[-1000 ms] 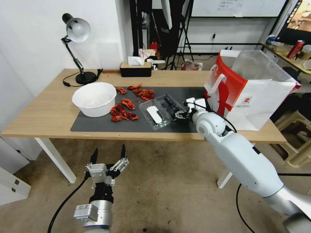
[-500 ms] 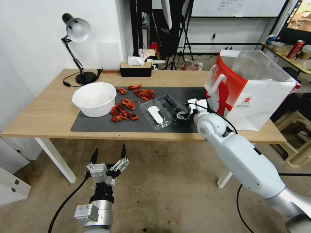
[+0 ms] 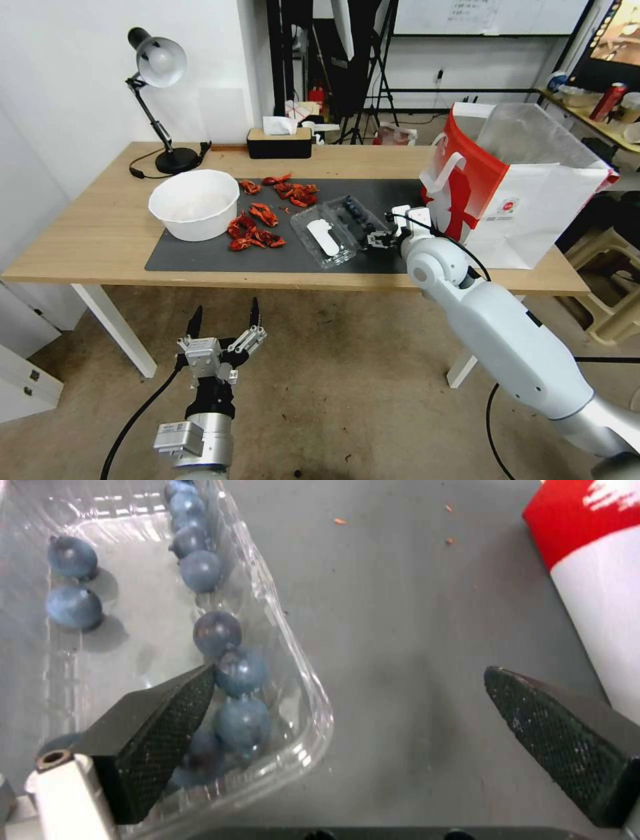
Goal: Close the takeout container lid, then place the container into the takeout bag.
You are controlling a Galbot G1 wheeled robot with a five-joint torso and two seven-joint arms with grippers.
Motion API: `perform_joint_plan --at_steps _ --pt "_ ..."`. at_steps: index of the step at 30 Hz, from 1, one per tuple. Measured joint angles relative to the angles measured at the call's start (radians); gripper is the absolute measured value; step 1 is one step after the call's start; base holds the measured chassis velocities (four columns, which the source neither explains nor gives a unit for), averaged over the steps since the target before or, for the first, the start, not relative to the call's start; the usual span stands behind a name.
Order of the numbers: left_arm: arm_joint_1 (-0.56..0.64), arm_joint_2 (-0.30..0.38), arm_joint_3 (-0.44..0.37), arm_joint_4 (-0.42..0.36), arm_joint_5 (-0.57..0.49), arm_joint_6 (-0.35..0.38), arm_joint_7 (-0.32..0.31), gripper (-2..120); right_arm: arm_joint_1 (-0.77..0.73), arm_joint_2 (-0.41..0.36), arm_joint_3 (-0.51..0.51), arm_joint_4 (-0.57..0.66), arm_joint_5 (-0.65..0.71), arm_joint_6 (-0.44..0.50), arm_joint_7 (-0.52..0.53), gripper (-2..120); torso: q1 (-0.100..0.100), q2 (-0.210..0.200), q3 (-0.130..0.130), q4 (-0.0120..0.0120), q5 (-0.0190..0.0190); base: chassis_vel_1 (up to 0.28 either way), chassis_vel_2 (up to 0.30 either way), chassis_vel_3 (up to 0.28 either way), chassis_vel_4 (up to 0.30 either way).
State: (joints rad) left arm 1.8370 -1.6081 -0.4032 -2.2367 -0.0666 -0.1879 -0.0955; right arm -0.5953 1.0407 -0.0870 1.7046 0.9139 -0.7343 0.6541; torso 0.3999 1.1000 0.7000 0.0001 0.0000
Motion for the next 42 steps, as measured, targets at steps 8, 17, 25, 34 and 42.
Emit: perform_joint_plan --at_steps 8,17,25,34,42 --pt "0.002 0.000 -0.001 0.003 0.000 -0.011 -0.003 100 -0.027 -0.018 0.012 0.030 0.025 0.000 0.011 100 0.000 0.000 0.000 -0.0001 0.0000 0.000 0.000 0.000 0.000" --pt "0.001 0.000 0.000 0.005 0.003 -0.014 -0.003 100 -0.063 -0.038 0.018 0.084 0.033 -0.001 0.012 100 0.000 0.000 0.000 -0.0001 0.0000 0.000 0.000 0.000 0.000" --pt "0.001 0.000 0.001 0.007 0.007 -0.021 -0.003 100 -0.087 -0.048 0.018 0.124 0.040 -0.001 0.020 100 0.000 0.000 0.000 -0.0001 0.0000 0.000 0.000 0.000 0.000" --pt "0.006 0.000 0.001 0.007 0.008 -0.025 -0.004 100 -0.115 -0.046 0.029 0.176 0.071 -0.001 0.045 100 0.000 0.000 0.000 -0.0001 -0.0001 0.000 0.000 0.000 0.000" --pt "0.009 0.000 0.001 0.004 0.007 -0.035 0.000 100 -0.141 -0.026 0.096 0.214 -0.012 0.033 -0.040 100 0.000 0.000 0.000 0.0001 0.0001 0.000 0.000 0.000 0.000"
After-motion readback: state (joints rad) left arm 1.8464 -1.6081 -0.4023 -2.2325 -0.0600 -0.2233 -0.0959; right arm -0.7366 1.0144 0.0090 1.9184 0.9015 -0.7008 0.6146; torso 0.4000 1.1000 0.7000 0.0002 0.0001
